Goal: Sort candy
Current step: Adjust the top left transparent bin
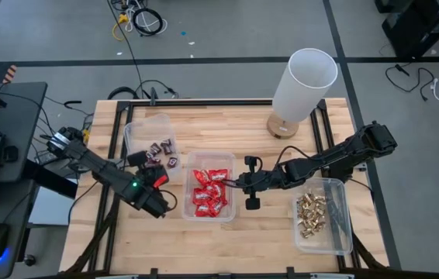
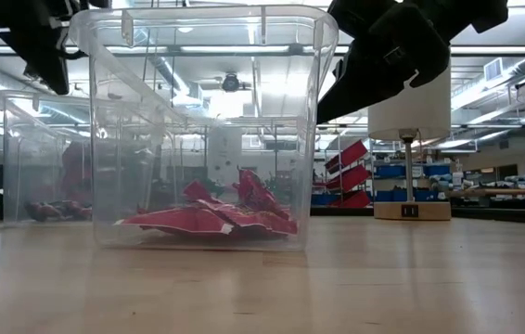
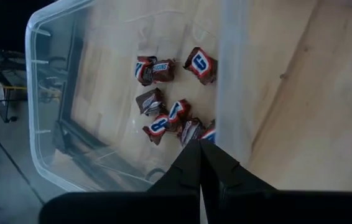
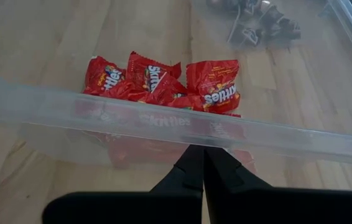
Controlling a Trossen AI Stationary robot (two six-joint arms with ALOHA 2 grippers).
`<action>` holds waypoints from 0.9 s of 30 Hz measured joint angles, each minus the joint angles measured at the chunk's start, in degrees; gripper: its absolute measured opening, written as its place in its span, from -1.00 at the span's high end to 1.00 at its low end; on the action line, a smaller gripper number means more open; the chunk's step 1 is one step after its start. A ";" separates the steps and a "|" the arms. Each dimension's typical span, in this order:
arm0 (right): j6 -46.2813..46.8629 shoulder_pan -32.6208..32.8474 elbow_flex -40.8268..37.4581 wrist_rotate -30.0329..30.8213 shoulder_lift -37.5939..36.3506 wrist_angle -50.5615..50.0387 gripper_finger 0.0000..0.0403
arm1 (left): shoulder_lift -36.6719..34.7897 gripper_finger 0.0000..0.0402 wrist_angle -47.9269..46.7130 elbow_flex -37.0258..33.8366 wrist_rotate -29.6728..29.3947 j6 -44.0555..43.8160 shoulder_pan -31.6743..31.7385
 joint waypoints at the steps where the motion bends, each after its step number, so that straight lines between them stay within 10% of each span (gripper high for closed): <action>1: -0.02 0.00 0.00 0.00 0.00 -0.01 1.00 | 0.00 1.00 -0.02 0.00 -0.18 0.07 0.44; 27: 0.00 -0.82 0.00 0.00 0.00 -0.05 1.00 | -4.62 1.00 2.99 4.80 -11.29 16.73 4.86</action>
